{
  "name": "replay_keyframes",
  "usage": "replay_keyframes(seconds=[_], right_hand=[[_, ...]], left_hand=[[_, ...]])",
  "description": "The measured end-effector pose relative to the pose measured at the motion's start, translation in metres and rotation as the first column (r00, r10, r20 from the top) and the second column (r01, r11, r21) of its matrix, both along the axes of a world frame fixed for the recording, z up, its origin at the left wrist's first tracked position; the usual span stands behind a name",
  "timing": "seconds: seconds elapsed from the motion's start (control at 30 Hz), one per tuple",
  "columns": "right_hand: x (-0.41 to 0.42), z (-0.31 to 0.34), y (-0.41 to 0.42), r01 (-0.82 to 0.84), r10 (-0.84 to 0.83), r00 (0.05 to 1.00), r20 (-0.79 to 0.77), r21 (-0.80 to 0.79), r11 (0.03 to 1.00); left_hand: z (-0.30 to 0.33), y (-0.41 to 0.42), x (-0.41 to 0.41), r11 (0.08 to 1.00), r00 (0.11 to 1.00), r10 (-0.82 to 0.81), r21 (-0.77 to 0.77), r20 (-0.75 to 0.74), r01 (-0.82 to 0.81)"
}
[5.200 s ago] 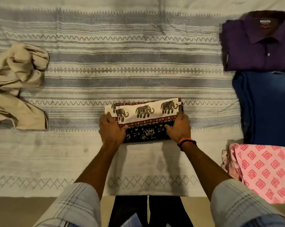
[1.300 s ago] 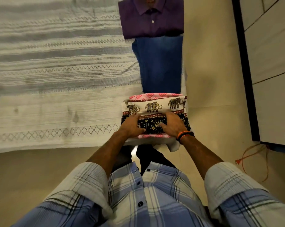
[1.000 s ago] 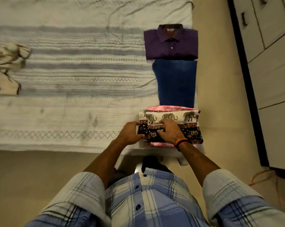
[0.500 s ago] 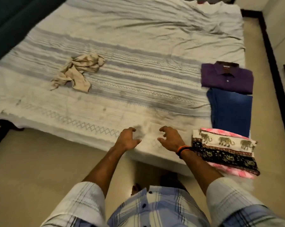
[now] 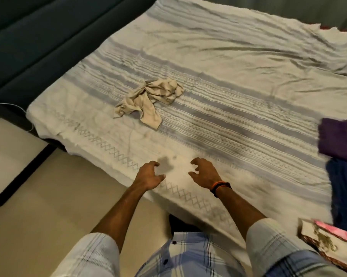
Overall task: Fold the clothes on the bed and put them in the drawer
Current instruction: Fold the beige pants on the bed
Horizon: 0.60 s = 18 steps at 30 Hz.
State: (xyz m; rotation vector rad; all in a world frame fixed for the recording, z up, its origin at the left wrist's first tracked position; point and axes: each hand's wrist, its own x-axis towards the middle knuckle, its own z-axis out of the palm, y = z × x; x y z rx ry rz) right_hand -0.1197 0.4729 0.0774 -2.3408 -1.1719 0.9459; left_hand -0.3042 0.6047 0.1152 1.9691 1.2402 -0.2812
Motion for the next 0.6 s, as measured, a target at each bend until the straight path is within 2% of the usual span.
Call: replay_keyframes(seconds=[0.2, 0.43, 0.6], right_hand=[[0.017, -0.005, 0.113, -0.053, 0.053, 0.997, -0.055, -0.005, 0.999], [0.034, -0.01, 0.207, -0.083, 0.08, 0.995, -0.059, -0.057, 0.995], [0.048, -0.023, 0.283, -0.02, 0.015, 0.999, -0.05, -0.106, 0.994]], left_hand=[[0.001, 0.101, 0.012, 0.998, 0.998, 0.054, -0.016, -0.042, -0.055], [-0.009, 0.189, 0.037, 0.993, 0.996, 0.091, -0.08, -0.003, -0.091], [-0.032, 0.275, 0.057, 0.993, 0.999, 0.048, -0.104, -0.018, -0.05]])
